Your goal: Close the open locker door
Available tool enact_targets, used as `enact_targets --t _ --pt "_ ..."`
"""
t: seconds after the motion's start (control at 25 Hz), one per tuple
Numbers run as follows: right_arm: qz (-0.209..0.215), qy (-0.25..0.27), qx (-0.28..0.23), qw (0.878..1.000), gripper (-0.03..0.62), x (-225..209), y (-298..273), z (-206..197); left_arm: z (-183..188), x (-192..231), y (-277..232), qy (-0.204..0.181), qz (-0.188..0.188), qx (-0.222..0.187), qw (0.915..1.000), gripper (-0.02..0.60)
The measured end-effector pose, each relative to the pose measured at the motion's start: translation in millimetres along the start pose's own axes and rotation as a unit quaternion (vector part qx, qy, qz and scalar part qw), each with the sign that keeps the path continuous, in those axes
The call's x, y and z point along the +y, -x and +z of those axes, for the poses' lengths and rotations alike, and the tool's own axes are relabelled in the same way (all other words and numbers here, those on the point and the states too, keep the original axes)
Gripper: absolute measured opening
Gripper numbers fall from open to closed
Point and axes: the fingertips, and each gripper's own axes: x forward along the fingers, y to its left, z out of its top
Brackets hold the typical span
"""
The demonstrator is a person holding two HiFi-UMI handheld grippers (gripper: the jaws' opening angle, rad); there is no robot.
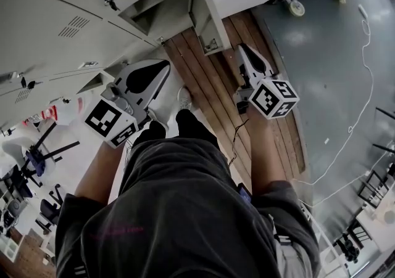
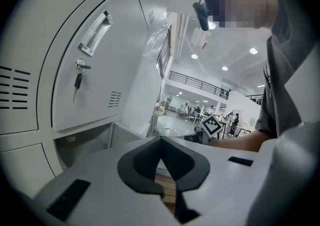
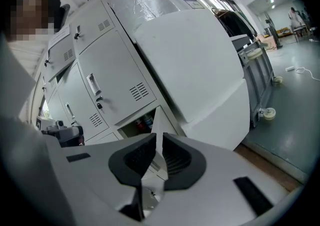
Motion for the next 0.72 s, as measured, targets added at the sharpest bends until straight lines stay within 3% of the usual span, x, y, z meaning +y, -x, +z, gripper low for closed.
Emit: enact_targets --t 0.72 --pt "0.023 -0.020 0.016 0.999 0.037 0 -11 -12 -13 4 1 0.016 0.013 0.006 0.9998 0.008"
